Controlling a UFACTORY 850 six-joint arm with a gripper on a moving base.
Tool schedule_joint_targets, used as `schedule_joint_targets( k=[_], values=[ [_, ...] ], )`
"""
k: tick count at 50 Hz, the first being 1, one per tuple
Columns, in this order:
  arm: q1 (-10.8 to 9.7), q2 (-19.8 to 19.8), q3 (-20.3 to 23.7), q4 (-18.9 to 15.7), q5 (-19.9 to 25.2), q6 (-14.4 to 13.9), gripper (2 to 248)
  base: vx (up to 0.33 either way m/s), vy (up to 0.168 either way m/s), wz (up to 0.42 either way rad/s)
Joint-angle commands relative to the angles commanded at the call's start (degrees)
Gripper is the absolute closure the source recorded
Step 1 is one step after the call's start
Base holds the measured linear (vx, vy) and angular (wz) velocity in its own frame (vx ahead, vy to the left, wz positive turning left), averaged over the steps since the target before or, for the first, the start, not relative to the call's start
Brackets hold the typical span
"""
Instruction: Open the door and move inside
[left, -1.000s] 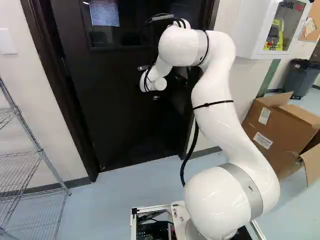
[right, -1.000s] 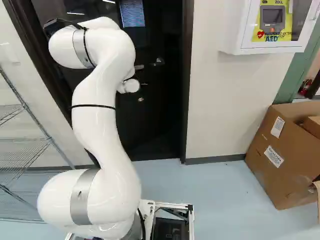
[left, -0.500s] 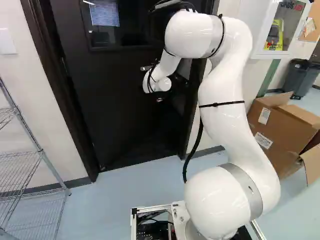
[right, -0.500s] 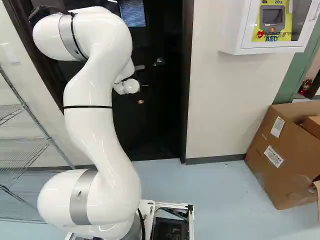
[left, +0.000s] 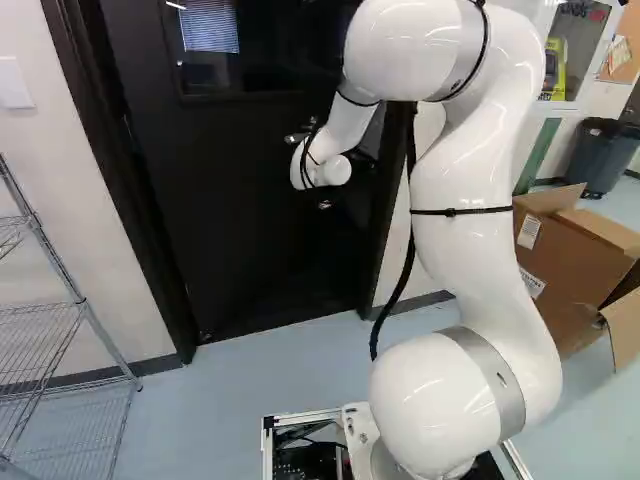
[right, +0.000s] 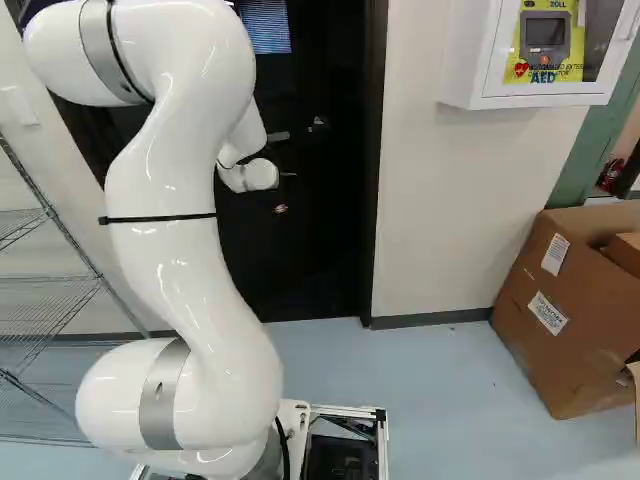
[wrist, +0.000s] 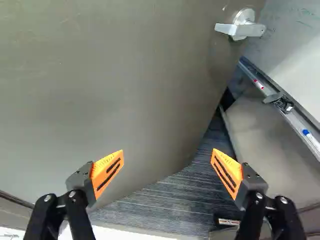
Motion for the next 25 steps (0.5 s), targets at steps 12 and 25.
schedule_joint_targets(
  k=[12,25],
  values=[
    [-0.2,3.2,4.0,0.9,0.0,0.0,3,0.0,0.0,0.0],
    [-0.4,6.7,8.3,2.1,0.0,0.0,3,0.0,0.0,0.0]
  ],
)
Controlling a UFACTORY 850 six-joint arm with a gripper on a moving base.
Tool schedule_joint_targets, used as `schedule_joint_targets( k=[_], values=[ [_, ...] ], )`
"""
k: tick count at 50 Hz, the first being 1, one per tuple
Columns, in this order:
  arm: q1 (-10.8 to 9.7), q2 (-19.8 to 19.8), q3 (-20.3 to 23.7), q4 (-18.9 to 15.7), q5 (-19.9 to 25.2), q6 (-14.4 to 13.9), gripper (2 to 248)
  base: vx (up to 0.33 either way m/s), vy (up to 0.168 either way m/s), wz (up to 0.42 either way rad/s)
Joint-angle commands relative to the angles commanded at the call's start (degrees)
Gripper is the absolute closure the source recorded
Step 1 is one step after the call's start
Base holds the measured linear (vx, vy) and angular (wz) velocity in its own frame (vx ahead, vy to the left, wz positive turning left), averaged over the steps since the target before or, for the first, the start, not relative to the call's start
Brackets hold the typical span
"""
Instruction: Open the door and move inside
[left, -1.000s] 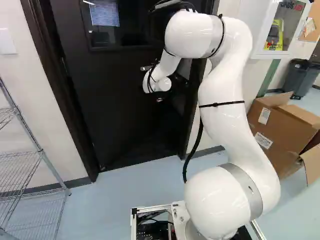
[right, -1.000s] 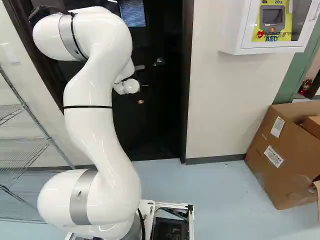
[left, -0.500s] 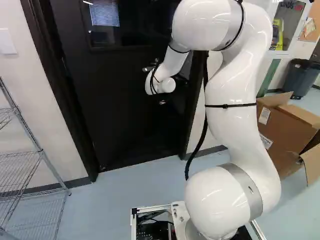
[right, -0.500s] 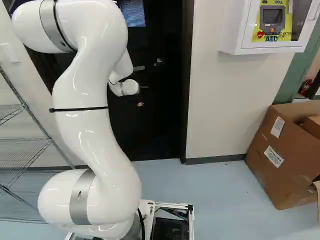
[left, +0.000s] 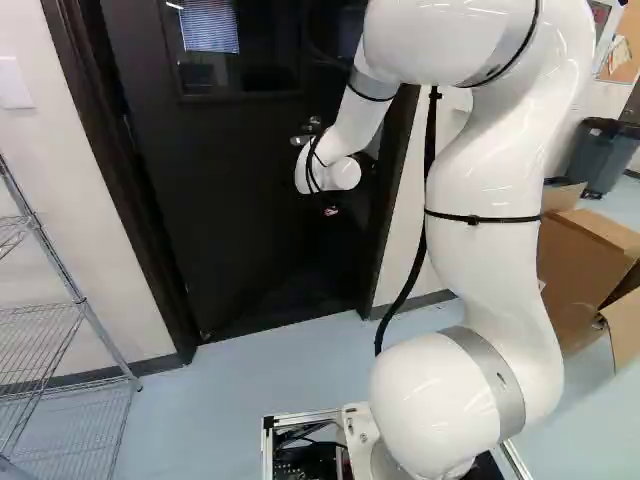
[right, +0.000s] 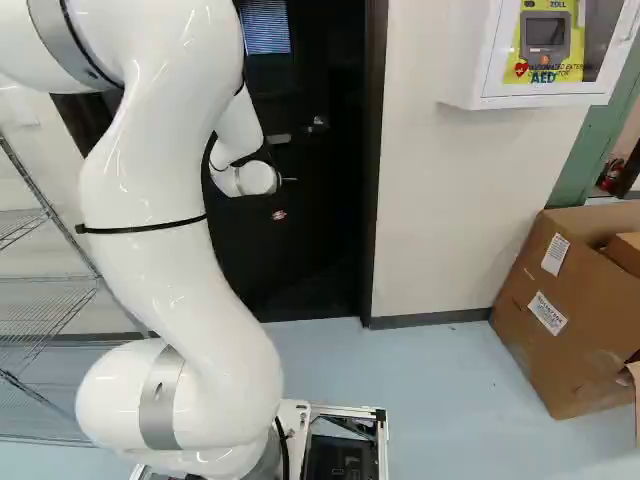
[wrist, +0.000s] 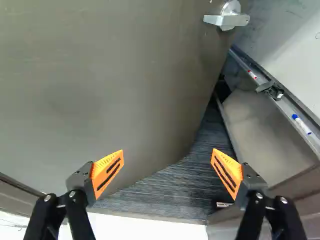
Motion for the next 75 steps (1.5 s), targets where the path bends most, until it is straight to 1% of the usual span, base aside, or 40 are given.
schedule_joint_targets(
  k=[11,23,43,75],
  values=[
    [-0.2,3.0,3.6,1.0,0.4,0.0,3,0.0,0.0,0.0],
    [-0.5,6.3,7.4,1.3,2.2,0.0,3,0.0,0.0,0.0],
    [-1.2,12.1,13.9,-0.4,6.5,0.0,3,0.0,0.0,0.0],
    [-3.6,21.5,23.7,-2.3,9.2,0.0,3,0.0,0.0,0.0]
  ],
)
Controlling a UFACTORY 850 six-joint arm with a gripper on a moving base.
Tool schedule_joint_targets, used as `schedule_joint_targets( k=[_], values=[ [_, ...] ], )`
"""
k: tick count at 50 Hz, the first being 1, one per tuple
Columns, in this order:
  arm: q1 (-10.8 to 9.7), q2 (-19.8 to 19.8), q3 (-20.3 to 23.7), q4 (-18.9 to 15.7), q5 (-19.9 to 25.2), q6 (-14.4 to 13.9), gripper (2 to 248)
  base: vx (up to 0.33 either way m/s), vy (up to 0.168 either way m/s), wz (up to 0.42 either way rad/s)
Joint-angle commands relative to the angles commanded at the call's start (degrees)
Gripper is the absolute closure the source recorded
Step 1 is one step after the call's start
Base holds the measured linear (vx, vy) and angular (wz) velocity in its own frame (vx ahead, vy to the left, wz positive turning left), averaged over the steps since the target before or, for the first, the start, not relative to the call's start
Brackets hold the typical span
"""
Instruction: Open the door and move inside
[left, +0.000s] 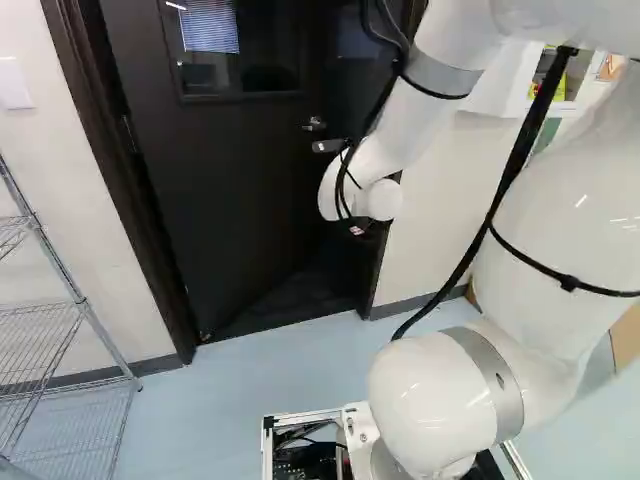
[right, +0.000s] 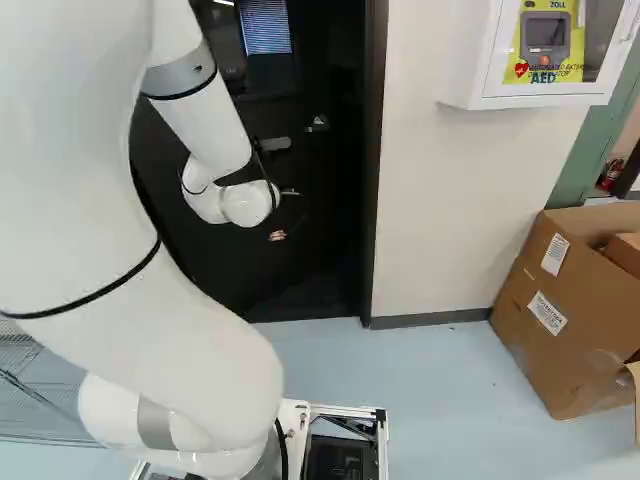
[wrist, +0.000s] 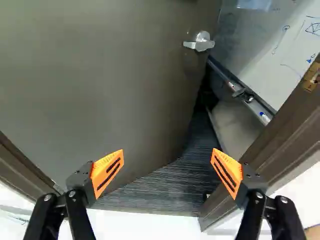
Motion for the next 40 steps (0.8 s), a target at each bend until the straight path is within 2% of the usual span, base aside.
schedule_joint_targets(
  k=[14,40],
  values=[
    [-1.0,3.6,3.5,-0.4,0.7,0.0,3,0.0,0.0,0.0],
    [-1.1,3.9,3.8,-0.4,0.7,0.0,3,0.0,0.0,0.0]
  ],
)
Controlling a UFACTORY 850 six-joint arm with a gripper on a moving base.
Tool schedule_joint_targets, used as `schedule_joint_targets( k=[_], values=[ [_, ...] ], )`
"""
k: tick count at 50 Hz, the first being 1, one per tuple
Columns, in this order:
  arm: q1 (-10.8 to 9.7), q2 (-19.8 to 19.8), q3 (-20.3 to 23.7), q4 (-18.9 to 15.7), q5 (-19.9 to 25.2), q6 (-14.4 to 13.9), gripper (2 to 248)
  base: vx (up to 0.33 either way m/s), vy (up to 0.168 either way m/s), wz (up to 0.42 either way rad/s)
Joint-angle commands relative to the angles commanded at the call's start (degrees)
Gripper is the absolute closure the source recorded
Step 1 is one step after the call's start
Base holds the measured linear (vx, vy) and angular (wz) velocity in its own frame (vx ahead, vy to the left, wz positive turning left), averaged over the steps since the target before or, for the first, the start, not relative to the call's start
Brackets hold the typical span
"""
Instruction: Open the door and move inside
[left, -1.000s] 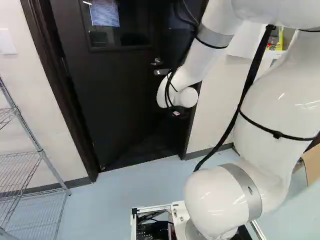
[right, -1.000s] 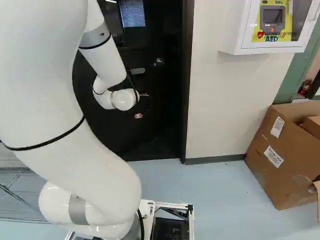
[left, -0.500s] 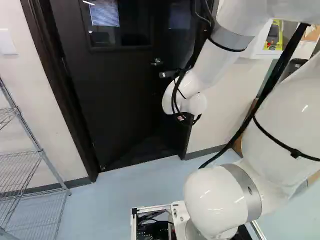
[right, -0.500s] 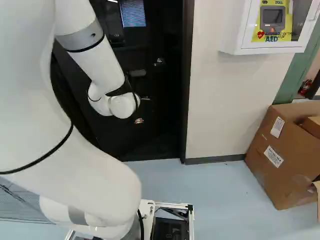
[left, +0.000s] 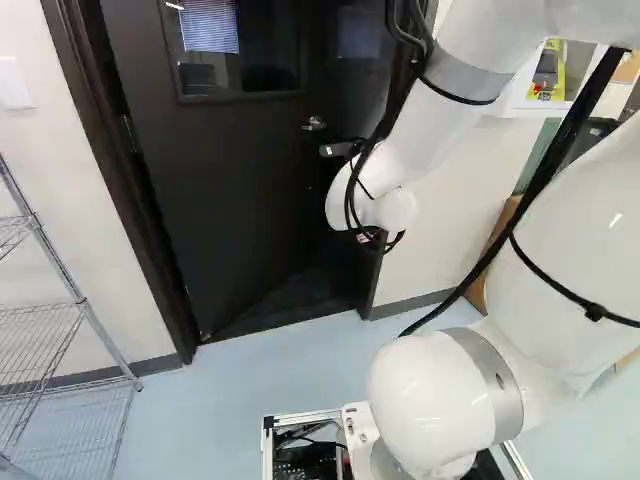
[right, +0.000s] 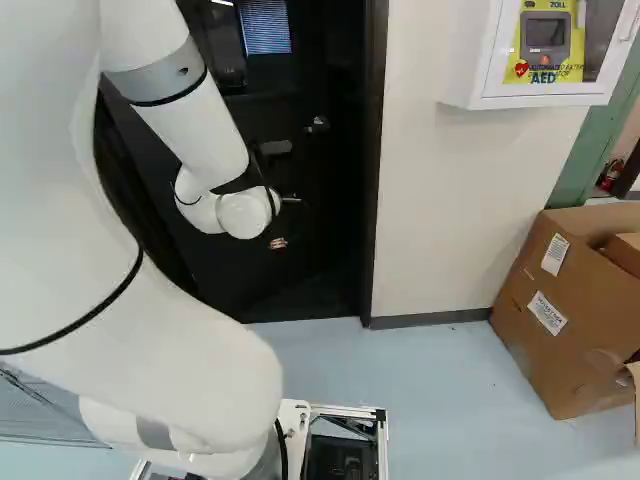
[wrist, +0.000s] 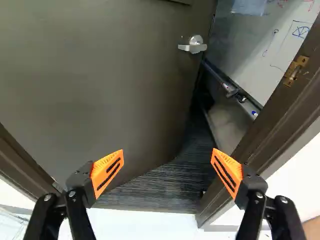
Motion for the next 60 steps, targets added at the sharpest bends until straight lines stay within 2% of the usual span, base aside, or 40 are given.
schedule_joint_targets(
  k=[26,60],
  values=[
    [0.0,0.0,0.0,0.0,0.0,0.0,3,0.02,0.001,-0.004],
    [0.0,0.0,0.0,0.0,0.0,0.0,3,0.112,0.042,-0.018]
  ],
)
